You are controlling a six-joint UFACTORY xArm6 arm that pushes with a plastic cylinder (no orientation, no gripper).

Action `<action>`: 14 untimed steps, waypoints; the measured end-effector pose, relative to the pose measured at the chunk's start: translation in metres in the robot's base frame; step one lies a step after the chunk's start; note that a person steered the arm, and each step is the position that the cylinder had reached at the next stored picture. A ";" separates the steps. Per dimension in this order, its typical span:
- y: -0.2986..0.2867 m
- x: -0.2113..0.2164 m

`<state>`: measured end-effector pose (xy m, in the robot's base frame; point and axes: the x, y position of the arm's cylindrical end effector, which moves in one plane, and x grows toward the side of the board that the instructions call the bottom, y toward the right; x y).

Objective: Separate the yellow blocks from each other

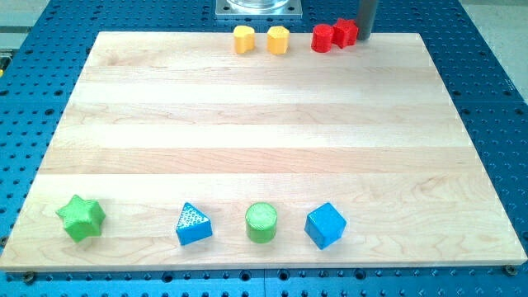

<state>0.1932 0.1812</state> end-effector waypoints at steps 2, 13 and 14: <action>-0.167 0.064; -0.296 0.097; -0.264 0.118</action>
<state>0.3114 -0.0833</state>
